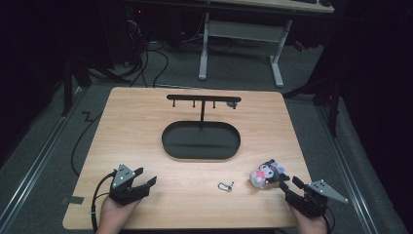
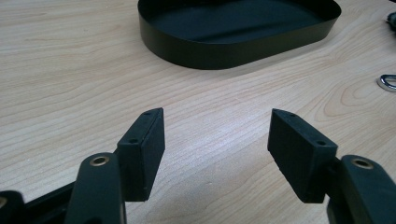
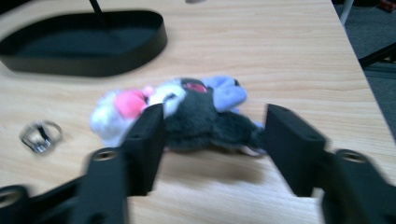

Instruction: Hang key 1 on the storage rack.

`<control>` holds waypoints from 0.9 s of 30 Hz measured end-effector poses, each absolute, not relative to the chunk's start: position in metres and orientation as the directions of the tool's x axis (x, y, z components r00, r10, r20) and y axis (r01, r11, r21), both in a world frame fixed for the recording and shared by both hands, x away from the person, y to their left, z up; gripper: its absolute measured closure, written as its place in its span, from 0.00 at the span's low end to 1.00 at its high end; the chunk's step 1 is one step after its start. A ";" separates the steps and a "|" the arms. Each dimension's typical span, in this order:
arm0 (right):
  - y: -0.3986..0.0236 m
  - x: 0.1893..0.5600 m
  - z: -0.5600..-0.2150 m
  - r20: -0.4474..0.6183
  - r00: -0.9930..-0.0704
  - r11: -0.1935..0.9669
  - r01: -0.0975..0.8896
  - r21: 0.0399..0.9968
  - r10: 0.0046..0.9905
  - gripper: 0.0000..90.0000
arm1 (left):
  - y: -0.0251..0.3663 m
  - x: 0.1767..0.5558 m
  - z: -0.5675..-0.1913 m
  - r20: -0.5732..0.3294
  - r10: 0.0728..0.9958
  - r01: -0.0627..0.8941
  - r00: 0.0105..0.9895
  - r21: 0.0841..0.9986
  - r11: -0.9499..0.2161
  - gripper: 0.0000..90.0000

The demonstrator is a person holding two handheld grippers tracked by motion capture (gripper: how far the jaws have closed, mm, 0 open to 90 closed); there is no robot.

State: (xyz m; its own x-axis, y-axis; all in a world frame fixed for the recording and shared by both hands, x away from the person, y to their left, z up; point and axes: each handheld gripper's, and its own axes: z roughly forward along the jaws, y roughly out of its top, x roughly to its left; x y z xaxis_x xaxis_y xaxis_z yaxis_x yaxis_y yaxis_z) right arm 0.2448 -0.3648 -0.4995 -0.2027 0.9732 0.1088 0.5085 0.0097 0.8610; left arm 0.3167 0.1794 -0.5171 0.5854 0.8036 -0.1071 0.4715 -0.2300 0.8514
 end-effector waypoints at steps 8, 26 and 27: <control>-0.366 0.253 -0.501 0.107 -0.203 0.035 0.590 0.807 0.973 1.00 | 0.181 0.315 -0.520 -0.104 0.811 0.484 0.576 0.843 -0.236 0.41; -0.353 0.321 -0.519 0.010 -0.270 0.163 0.611 0.775 0.963 1.00 | 0.217 0.290 -0.518 -0.089 0.863 0.487 0.497 0.852 -0.193 0.42; -0.354 0.324 -0.520 0.016 -0.276 0.164 0.614 0.772 0.961 1.00 | 0.220 0.288 -0.518 -0.093 0.866 0.490 0.491 0.852 -0.186 0.42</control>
State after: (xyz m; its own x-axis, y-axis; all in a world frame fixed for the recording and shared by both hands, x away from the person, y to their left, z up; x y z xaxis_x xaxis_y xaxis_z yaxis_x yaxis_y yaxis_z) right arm 0.3243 -0.3538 -0.5202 -0.2763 0.9609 0.0157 0.6141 0.1640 0.7720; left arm 0.2882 0.2202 -0.5177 0.4907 0.8663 -0.0934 0.4898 -0.1856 0.8519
